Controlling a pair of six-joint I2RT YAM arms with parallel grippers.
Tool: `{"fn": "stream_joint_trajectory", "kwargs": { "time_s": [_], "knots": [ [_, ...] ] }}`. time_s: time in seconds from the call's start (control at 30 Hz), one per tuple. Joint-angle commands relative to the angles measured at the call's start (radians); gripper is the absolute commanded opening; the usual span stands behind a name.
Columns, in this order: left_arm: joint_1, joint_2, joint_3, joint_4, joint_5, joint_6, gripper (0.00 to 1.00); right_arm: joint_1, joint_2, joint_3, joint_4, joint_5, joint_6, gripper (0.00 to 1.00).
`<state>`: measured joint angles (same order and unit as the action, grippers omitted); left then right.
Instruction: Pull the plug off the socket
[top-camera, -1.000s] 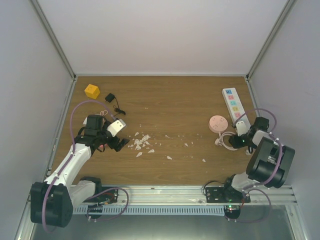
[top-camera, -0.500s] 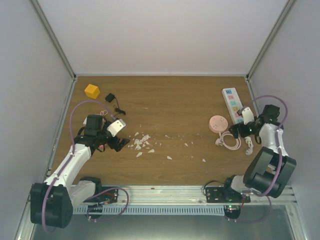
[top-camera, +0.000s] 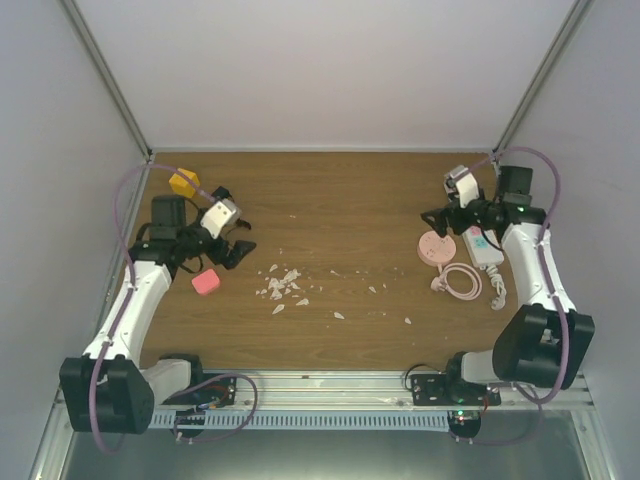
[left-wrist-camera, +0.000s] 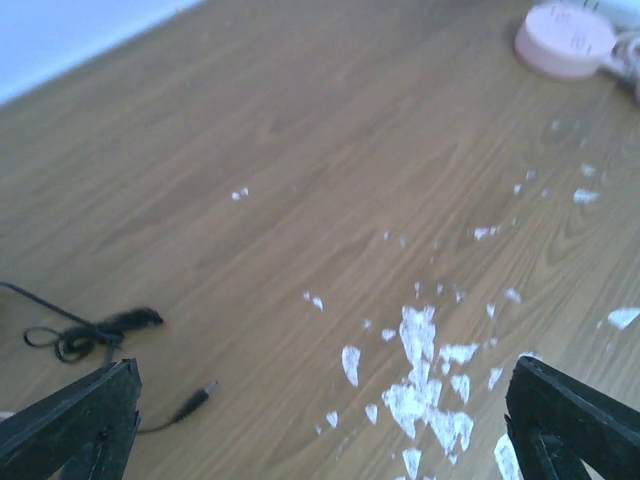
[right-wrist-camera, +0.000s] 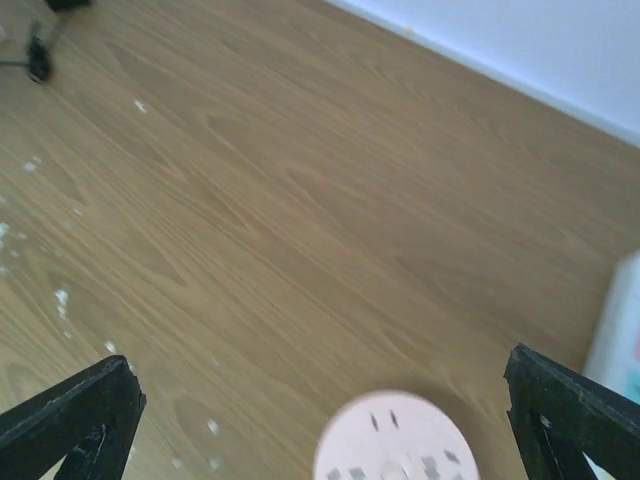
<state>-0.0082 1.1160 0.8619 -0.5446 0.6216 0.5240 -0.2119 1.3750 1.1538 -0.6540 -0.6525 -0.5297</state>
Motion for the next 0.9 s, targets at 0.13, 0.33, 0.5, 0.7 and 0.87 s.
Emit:
{"fn": "stream_joint_trajectory", "kwargs": {
  "time_s": [0.13,0.33,0.5,0.7,0.87],
  "knots": [
    [0.137,0.073,0.112,-0.022,0.16,-0.085,0.99,0.242,0.045,-0.059,0.197,-0.043,0.175,1.0],
    [0.201,0.09,0.047,0.05,0.169,-0.123,0.99,0.359,0.059,-0.191,0.288,-0.003,0.177,1.0],
    [0.235,0.08,-0.037,0.122,0.158,-0.166,0.99,0.387,0.069,-0.221,0.299,0.003,0.165,1.0],
    [0.238,0.094,-0.084,0.175,0.071,-0.225,0.99,0.395,0.076,-0.22,0.314,-0.005,0.177,1.0],
    [0.241,0.086,-0.089,0.185,0.046,-0.236,0.99,0.399,0.074,-0.219,0.319,-0.006,0.175,1.0]
  ]
}}
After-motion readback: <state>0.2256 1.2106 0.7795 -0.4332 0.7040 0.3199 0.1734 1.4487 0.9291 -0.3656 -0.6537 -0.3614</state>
